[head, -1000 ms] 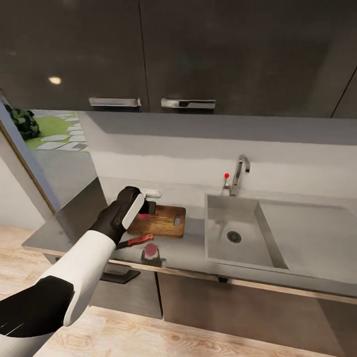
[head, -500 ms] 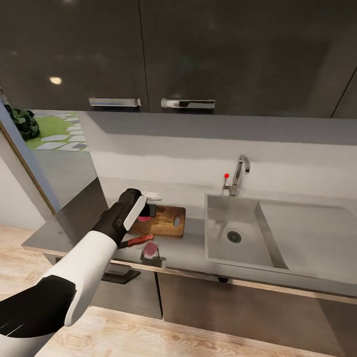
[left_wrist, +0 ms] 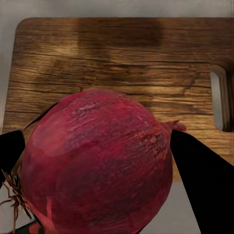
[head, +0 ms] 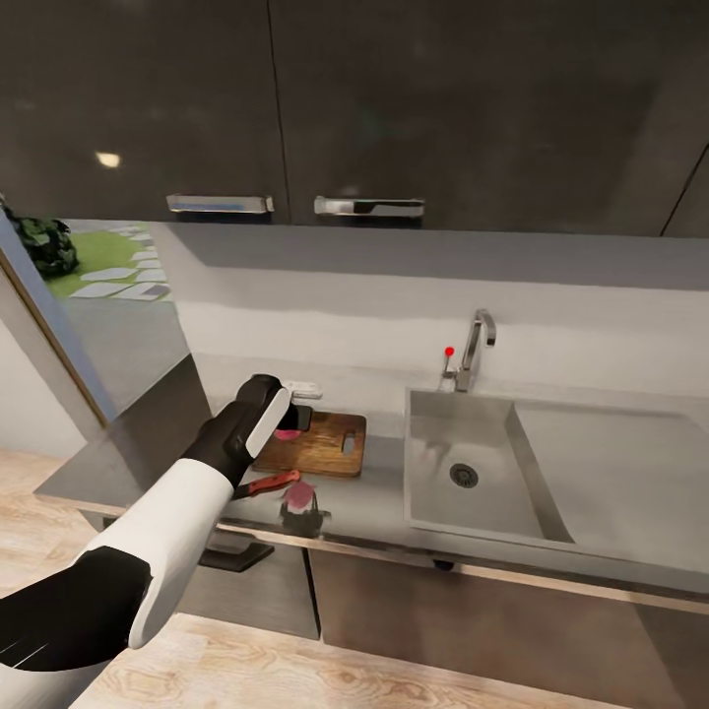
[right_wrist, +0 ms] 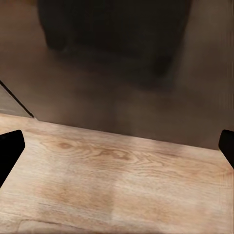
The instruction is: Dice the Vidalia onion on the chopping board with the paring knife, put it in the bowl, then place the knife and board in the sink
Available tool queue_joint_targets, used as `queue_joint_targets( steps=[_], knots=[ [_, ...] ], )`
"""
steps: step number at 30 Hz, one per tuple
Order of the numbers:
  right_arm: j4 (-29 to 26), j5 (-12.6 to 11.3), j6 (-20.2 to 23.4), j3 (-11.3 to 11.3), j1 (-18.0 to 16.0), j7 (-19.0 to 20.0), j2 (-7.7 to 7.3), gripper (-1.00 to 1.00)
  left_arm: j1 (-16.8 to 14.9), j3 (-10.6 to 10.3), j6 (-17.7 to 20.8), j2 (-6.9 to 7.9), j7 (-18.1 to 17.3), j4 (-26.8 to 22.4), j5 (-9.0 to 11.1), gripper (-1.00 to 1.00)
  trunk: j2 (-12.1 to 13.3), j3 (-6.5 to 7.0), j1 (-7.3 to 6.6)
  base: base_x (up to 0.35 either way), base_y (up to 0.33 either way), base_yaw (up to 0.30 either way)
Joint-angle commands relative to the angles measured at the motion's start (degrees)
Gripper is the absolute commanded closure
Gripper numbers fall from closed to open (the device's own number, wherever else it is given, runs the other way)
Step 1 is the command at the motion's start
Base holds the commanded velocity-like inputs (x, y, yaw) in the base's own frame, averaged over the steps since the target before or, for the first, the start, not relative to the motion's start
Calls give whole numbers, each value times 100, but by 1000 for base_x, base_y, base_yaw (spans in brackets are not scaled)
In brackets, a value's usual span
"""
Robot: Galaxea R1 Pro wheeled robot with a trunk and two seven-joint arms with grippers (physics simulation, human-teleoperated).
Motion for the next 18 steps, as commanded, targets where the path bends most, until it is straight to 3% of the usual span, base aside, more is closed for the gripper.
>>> queue_joint_targets(
  steps=[1,18],
  knots=[
    [4,-17,-16,42,-5,-26,0,-100,-6,-15,15,2,55,-3,56,100,-12,-12,4,37,-18,0],
    [4,-27,-16,38,-5,-30,9,-100,-6,-15,15,1,54,90,58,100,-12,-22,4,6,-3,0]
  ],
)
